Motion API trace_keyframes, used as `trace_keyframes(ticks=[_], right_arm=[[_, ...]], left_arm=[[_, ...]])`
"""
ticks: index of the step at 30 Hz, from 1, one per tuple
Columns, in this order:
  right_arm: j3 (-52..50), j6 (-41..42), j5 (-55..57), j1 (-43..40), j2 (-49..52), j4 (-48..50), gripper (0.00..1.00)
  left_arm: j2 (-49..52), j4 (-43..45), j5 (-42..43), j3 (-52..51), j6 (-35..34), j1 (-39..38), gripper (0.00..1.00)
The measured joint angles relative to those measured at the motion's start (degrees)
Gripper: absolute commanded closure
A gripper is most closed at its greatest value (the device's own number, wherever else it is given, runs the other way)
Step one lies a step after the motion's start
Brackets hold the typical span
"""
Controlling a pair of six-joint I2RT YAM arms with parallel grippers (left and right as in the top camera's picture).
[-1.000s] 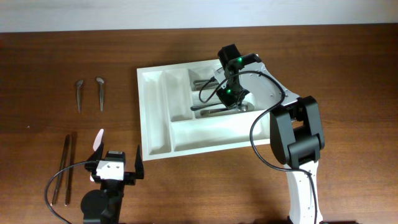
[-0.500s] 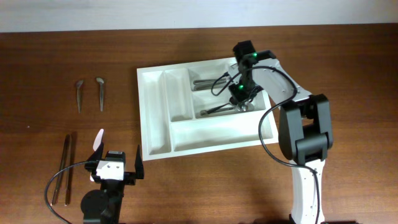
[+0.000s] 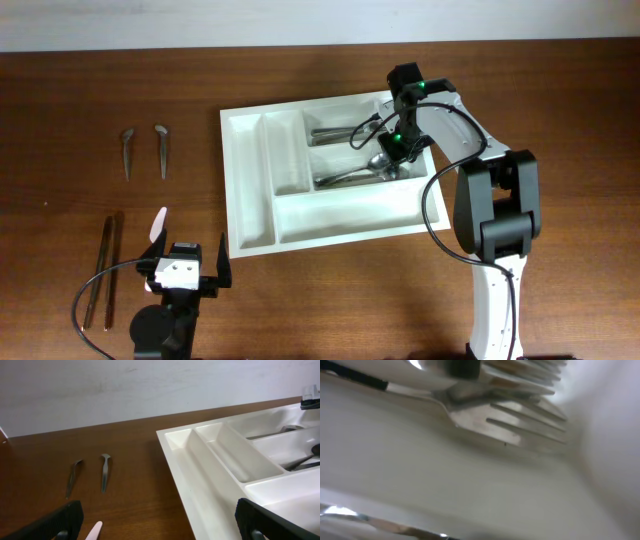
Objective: Pack container
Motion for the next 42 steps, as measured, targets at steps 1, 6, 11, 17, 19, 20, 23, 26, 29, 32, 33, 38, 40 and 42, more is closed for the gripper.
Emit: trace_keyframes(ticks=[1, 6, 11, 17, 19, 20, 23, 26, 29, 32, 33, 38, 40, 42], right_arm=[[0.5, 0.1, 0.0, 0.0, 0.2, -0.6, 0.96], [7.2, 1.0, 0.2, 0.0, 2.0, -5.5, 0.96], [20.0, 1.6, 0.3, 0.0, 2.4, -11.5, 0.38], [38.1, 1.2, 0.0, 0.0, 2.4, -20.6, 0.01], [44.6, 1.2, -0.7, 0.0, 2.4, -23.7, 0.01], [47.7, 1.3, -1.0, 0.0, 2.4, -24.9, 0.01], [55.9, 2.1, -0.9, 0.0, 2.4, -27.9, 0.01], [61.3, 5.2, 3.0, 0.0, 2.3, -28.3, 0.01], [63.9, 9.6, 12.2, 0.0, 2.3, -28.7, 0.01], [64.3, 15.3, 25.1, -0.4, 2.3, -31.6, 0.01], [64.3, 17.3, 28.6, -0.8, 2.3, -33.1, 0.01], [64.3, 23.6, 36.9, -5.9, 2.3, -37.0, 0.01], [64.3, 24.3, 35.8, -9.1, 2.3, -37.4, 0.01], [64.3, 24.3, 32.5, -12.6, 2.3, -37.5, 0.01]], left_arm=[[0.0, 0.0, 0.0, 0.0, 0.0, 0.0, 0.01], [0.0, 0.0, 0.0, 0.0, 0.0, 0.0, 0.01], [0.0, 0.0, 0.0, 0.0, 0.0, 0.0, 0.01], [0.0, 0.0, 0.0, 0.0, 0.0, 0.0, 0.01], [0.0, 0.0, 0.0, 0.0, 0.0, 0.0, 0.01], [0.0, 0.0, 0.0, 0.0, 0.0, 0.0, 0.01], [0.0, 0.0, 0.0, 0.0, 0.0, 0.0, 0.01], [0.0, 0.0, 0.0, 0.0, 0.0, 0.0, 0.01], [0.0, 0.0, 0.0, 0.0, 0.0, 0.0, 0.01], [0.0, 0.0, 0.0, 0.0, 0.0, 0.0, 0.01], [0.0, 0.0, 0.0, 0.0, 0.0, 0.0, 0.01], [0.0, 0.0, 0.0, 0.0, 0.0, 0.0, 0.01], [0.0, 0.0, 0.0, 0.0, 0.0, 0.0, 0.01], [0.0, 0.0, 0.0, 0.0, 0.0, 0.0, 0.01]])
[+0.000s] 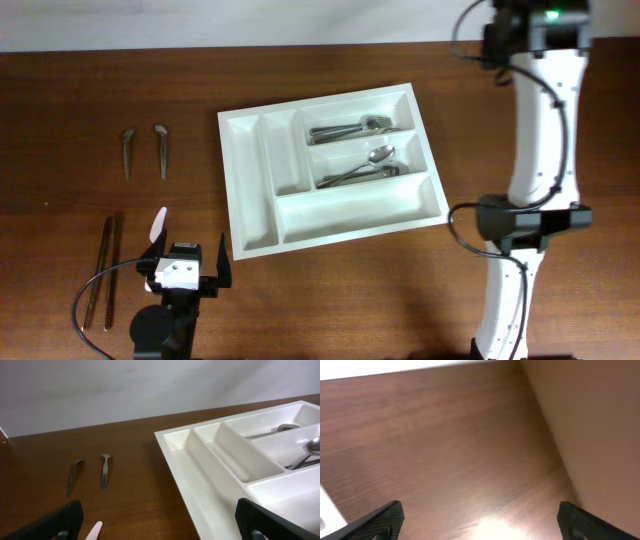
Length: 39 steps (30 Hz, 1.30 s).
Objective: Pack container
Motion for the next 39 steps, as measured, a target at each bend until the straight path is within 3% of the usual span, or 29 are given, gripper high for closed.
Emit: trace_keyframes(ticks=[11, 18, 32, 39], right_arm=[[-1.4, -5.3, -26.8, -16.4, 0.0, -0.5, 0.01], [-5.5, -5.6, -30.5, -17.1, 0.0, 0.2, 0.01], [-31.4, -5.8, -31.4, -17.1, 0.0, 5.5, 0.01], [-35.6, -5.8, -31.4, -17.1, 0.0, 5.6, 0.01]], left_arm=[[0.0, 0.0, 0.0, 0.0, 0.0, 0.0, 0.01], [0.0, 0.0, 0.0, 0.0, 0.0, 0.0, 0.01], [0.0, 1.2, 0.0, 0.0, 0.0, 0.0, 0.01], [-0.1, 18.8, -1.2, -0.3, 0.0, 0.1, 0.01]])
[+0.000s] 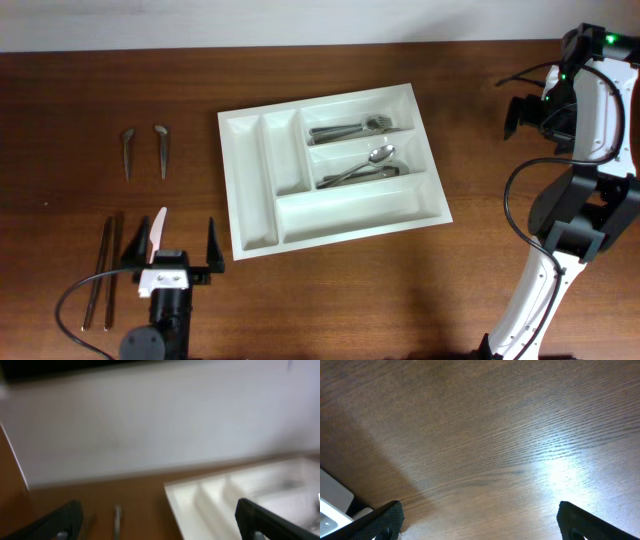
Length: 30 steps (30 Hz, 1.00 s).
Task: Pack container
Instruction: 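Move the left gripper over the silver tongs at lower left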
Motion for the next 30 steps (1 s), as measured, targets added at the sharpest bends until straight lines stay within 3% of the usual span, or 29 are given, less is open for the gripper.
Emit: trace_keyframes(ticks=[3, 9, 16, 21, 25, 30], right_arm=[[-0.1, 0.0, 0.0, 0.0, 0.0, 0.1, 0.01], [-0.1, 0.0, 0.0, 0.0, 0.0, 0.3, 0.01], [-0.2, 0.0, 0.0, 0.0, 0.0, 0.3, 0.01], [-0.2, 0.0, 0.0, 0.0, 0.0, 0.3, 0.01], [-0.2, 0.0, 0.0, 0.0, 0.0, 0.3, 0.01], [-0.2, 0.0, 0.0, 0.0, 0.0, 0.3, 0.01]], left_arm=[[0.0, -2.1, -0.4, 0.9, 0.0, 0.5, 0.01], [7.3, -23.5, -1.4, 11.9, 0.9, 3.9, 0.01], [31.9, -52.3, -2.3, 47.0, 4.5, 15.1, 0.01], [45.7, -63.5, -2.7, 66.1, 5.5, 18.3, 0.01], [51.8, -69.3, -6.2, 71.7, 6.2, 18.8, 0.01], [62.5, -79.8, -9.3, 76.3, 5.4, 24.7, 0.01]])
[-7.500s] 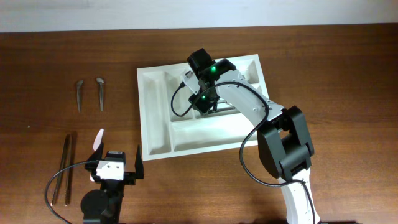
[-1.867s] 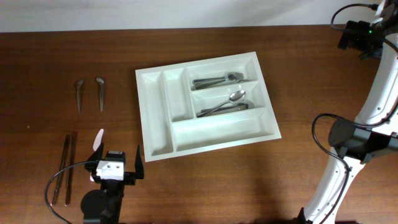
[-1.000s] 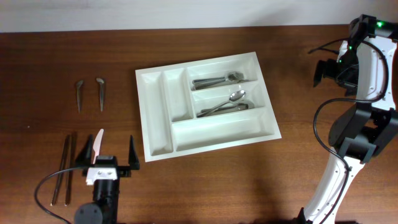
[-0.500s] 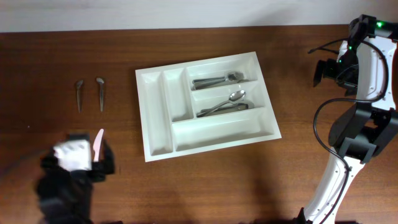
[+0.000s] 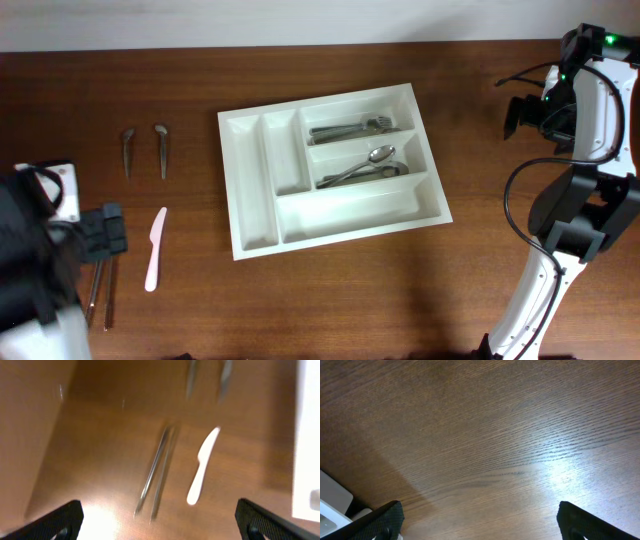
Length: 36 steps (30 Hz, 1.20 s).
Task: Pack container
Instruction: 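Move the left gripper over the silver tongs at lower left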
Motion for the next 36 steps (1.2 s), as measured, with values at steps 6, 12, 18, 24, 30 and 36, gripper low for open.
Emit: trace_keyframes(ticks=[6, 12, 18, 24, 30, 36], right_arm=[[0.0, 0.0, 0.0, 0.0, 0.0, 0.0, 0.01], [0.0, 0.0, 0.0, 0.0, 0.0, 0.0, 0.01], [0.0, 0.0, 0.0, 0.0, 0.0, 0.0, 0.01], [0.0, 0.0, 0.0, 0.0, 0.0, 0.0, 0.01], [0.0, 0.0, 0.0, 0.0, 0.0, 0.0, 0.01], [0.0, 0.0, 0.0, 0.0, 0.0, 0.0, 0.01]], left_arm=[[15.1, -2.4, -1.5, 0.5, -0.8, 4.3, 0.01], [25.0, -0.7, -1.9, 0.5, -0.9, 4.4, 0.01], [32.3, 2.6, -1.9, 0.5, -0.9, 4.4, 0.01], [36.6, 4.4, -1.9, 0.5, 0.2, 4.6, 0.01], [41.0, 6.2, -1.9, 0.5, 1.8, 5.0, 0.01], [45.9, 3.9, -1.9, 0.5, 2.2, 5.0, 0.01]])
